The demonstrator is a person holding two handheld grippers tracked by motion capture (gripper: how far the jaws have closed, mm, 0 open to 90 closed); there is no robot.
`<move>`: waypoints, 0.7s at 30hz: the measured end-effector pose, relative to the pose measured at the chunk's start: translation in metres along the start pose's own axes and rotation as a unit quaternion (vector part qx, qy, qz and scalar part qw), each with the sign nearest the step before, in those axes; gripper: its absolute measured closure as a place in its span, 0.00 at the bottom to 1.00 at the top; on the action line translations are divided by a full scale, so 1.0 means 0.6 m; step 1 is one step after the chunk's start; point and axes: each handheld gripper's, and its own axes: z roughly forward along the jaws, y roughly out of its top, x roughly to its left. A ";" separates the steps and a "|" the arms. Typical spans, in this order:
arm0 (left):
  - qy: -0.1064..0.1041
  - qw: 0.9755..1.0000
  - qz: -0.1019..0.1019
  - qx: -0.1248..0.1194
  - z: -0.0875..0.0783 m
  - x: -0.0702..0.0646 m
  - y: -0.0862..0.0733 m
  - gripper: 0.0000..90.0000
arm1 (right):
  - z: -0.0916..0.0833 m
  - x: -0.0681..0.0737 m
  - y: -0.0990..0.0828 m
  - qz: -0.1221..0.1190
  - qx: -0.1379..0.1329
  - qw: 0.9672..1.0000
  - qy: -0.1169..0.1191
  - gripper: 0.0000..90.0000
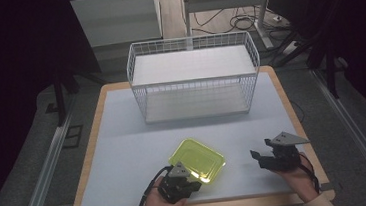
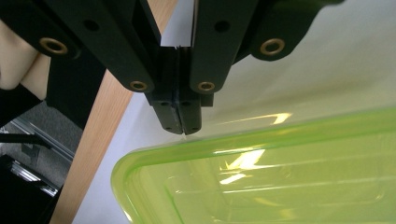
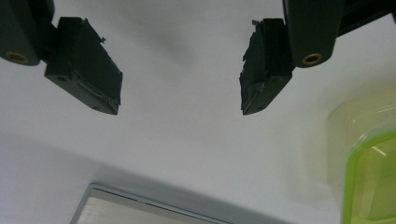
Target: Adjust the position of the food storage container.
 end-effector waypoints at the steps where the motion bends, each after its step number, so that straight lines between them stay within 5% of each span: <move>1: 0.000 1.000 0.000 0.001 0.002 -0.001 0.002 1.00 | 0.000 0.000 0.000 0.001 0.000 1.000 0.000 0.33; 21: 0.019 1.000 -0.012 -0.012 0.058 -0.022 0.054 1.00 | -0.002 -0.003 0.001 0.003 -0.004 1.000 -0.001 0.33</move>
